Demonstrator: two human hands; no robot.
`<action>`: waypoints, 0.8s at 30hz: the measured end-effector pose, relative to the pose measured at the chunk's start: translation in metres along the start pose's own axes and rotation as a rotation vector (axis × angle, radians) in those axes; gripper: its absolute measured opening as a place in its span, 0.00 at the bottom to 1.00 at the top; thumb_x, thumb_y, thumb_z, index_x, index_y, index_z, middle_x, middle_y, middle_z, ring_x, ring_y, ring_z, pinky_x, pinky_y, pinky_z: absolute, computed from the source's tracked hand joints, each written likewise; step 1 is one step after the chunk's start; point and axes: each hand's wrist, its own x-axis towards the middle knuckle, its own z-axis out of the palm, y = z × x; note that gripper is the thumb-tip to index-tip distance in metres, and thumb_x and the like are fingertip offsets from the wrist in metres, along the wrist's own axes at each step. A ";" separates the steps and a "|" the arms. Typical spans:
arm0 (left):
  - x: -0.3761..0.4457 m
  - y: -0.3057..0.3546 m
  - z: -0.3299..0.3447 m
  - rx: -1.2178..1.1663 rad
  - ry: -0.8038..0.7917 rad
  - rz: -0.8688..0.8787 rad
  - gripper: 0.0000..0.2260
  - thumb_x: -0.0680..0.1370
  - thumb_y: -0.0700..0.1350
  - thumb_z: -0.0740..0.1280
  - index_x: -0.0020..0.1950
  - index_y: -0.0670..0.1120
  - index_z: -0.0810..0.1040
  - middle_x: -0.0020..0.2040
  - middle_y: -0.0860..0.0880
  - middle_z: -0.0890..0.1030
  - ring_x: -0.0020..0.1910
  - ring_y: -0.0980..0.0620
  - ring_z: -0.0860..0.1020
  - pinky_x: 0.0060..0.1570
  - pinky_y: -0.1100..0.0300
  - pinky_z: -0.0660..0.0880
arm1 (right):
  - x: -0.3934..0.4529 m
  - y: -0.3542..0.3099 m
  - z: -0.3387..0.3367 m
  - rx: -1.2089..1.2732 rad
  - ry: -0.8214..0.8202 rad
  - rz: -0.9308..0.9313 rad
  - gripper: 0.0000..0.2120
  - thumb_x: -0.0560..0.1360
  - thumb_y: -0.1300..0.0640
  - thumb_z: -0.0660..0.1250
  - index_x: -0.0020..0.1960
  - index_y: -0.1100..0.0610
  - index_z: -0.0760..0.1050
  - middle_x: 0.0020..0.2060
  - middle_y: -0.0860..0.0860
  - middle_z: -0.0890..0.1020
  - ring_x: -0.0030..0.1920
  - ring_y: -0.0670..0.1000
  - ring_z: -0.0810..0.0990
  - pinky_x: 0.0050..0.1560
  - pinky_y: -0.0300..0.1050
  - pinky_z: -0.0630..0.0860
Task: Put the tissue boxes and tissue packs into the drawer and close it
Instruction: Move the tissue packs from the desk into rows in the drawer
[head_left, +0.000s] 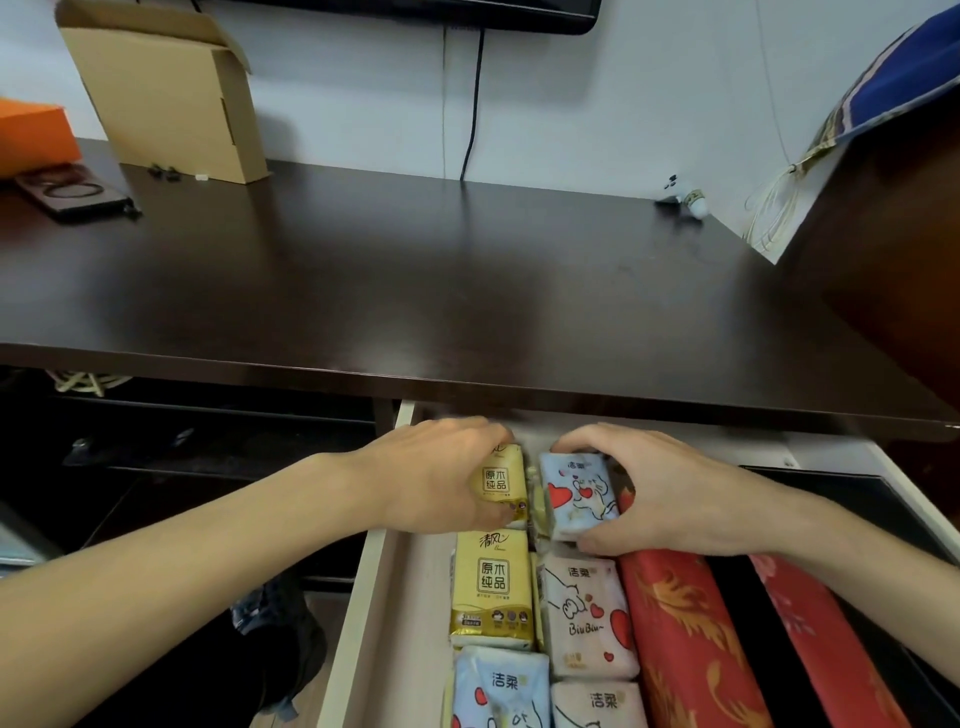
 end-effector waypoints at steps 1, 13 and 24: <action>0.000 0.000 0.000 0.002 0.005 0.004 0.21 0.71 0.62 0.71 0.60 0.56 0.73 0.52 0.58 0.76 0.49 0.57 0.77 0.48 0.53 0.79 | 0.000 0.001 0.000 0.023 0.028 -0.002 0.33 0.63 0.37 0.79 0.64 0.36 0.71 0.55 0.36 0.80 0.56 0.37 0.79 0.51 0.42 0.80; -0.003 -0.001 0.001 -0.004 0.004 0.024 0.19 0.73 0.62 0.71 0.59 0.55 0.73 0.52 0.58 0.76 0.49 0.58 0.77 0.49 0.54 0.79 | 0.020 -0.009 0.009 -0.226 0.010 0.000 0.36 0.64 0.40 0.79 0.68 0.40 0.70 0.56 0.40 0.77 0.56 0.43 0.77 0.55 0.49 0.78; -0.005 0.001 -0.001 -0.003 0.001 0.026 0.19 0.73 0.60 0.71 0.61 0.55 0.73 0.54 0.57 0.76 0.51 0.57 0.76 0.50 0.54 0.78 | 0.009 0.000 0.004 -0.050 -0.024 -0.003 0.42 0.62 0.31 0.77 0.72 0.39 0.68 0.59 0.34 0.78 0.58 0.37 0.78 0.59 0.42 0.78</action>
